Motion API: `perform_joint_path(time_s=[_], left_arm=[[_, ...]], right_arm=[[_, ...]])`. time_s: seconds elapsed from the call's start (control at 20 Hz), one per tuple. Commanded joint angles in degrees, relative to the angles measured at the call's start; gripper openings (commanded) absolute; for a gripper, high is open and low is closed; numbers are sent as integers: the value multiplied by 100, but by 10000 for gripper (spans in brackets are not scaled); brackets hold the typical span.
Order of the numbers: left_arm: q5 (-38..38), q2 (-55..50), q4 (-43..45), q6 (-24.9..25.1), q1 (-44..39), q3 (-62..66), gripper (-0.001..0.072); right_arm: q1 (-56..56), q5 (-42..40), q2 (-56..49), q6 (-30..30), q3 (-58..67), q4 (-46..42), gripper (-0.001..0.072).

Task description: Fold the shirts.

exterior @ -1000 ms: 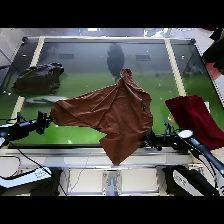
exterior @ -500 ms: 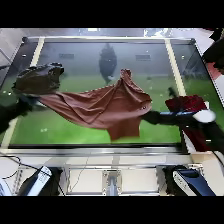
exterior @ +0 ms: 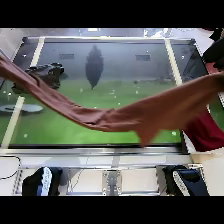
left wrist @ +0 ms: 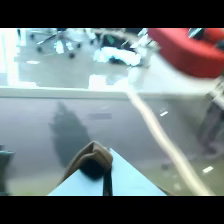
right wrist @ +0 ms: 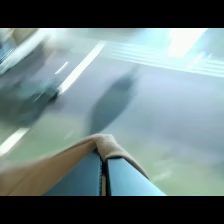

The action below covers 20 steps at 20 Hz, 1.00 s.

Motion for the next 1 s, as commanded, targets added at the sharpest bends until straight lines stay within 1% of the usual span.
perform_joint_path(time_s=[0.0, 0.05, 0.1, 0.15, 0.25, 0.35, 0.55, 0.6, 0.65, 0.75, 0.85, 0.95], left_arm=[[-422, 4, 4937, -1512, -2022, 1991, 7], [-765, 4, 5976, -1753, -2629, 2465, 6], [-1034, 4, 6557, -1829, -3145, 2789, 6], [-1263, 4, 6863, -1843, -3626, 3010, 6], [-1515, -46, 6857, -1845, -4210, 3045, 6], [-1803, -356, 6854, -1843, -4496, 3029, 6], [-1845, -1508, 6929, -1803, -4538, 2664, 7], [-1843, -1862, 7014, -1681, -4538, 2553, 7], [-1799, -2288, 7058, -1663, -4535, 2452, 7], [-1320, -3217, 7088, -1670, -4367, 2341, 7], [-750, -4269, 7088, -1720, -4039, 2337, 7], [-365, -5333, 7079, -1937, -3685, 2337, 7]], right_arm=[[7, 101, -46, 164, 1327, -1244, 5], [7, 101, -120, 173, 1519, -1462, 5], [7, 98, -201, 203, 1661, -1602, 5], [7, 101, -304, 225, 1794, -1663, 5], [7, 101, -522, 315, 1930, -1657, 5], [7, 175, -826, 358, 1926, -1648, 5], [7, 837, -1965, 369, 1919, -1523, 5], [9, 916, -2358, 367, 1884, -1471, 5], [9, 920, -2743, 367, 1821, -1353, 5], [9, 911, -3593, 348, 1668, -1080, 6], [9, 879, -4524, 343, 1565, -1040, 5], [9, 656, -5388, 304, 1552, -1049, 6]])
